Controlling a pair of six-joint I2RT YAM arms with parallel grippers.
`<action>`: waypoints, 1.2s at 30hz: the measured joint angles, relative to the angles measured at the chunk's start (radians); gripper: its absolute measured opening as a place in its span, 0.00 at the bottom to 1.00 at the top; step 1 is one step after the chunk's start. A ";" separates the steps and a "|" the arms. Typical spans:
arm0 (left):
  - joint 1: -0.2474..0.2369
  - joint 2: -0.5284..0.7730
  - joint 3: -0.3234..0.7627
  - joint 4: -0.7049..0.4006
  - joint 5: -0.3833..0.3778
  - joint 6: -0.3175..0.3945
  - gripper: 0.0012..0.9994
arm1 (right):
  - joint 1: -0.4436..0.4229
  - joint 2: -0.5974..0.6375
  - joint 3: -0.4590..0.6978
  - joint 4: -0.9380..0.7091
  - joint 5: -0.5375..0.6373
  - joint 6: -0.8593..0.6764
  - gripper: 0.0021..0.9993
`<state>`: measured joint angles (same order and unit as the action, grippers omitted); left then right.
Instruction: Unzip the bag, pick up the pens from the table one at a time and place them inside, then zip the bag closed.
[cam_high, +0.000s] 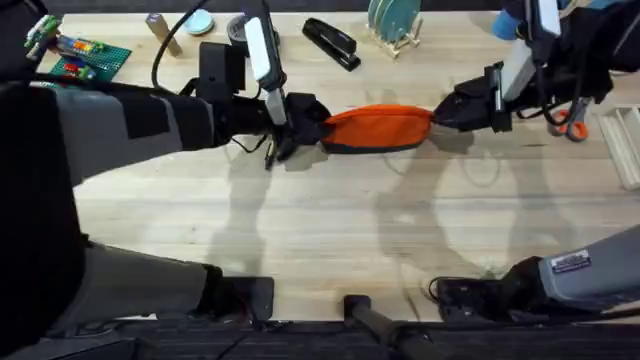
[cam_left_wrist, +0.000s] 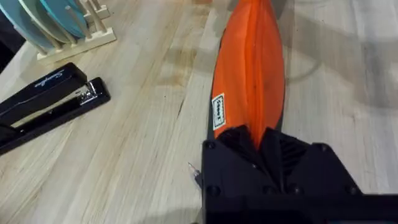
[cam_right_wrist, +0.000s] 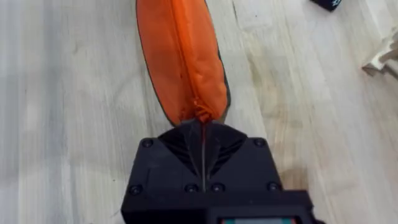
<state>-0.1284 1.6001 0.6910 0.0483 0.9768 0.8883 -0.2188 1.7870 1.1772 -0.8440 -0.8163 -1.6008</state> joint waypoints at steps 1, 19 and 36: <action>0.000 0.000 0.000 0.000 0.000 0.000 0.04 | 0.000 0.000 0.003 0.000 -0.003 0.000 0.03; 0.000 0.000 0.000 -0.003 0.003 0.000 0.04 | 0.000 -0.086 0.034 0.002 -0.071 0.000 0.03; 0.000 0.000 0.000 -0.003 0.003 0.000 0.04 | 0.000 -0.098 0.034 -0.031 -0.044 0.003 0.99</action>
<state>-0.1284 1.6001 0.6910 0.0448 0.9798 0.8883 -0.2188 1.6886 1.2114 -0.8752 -0.8607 -1.5981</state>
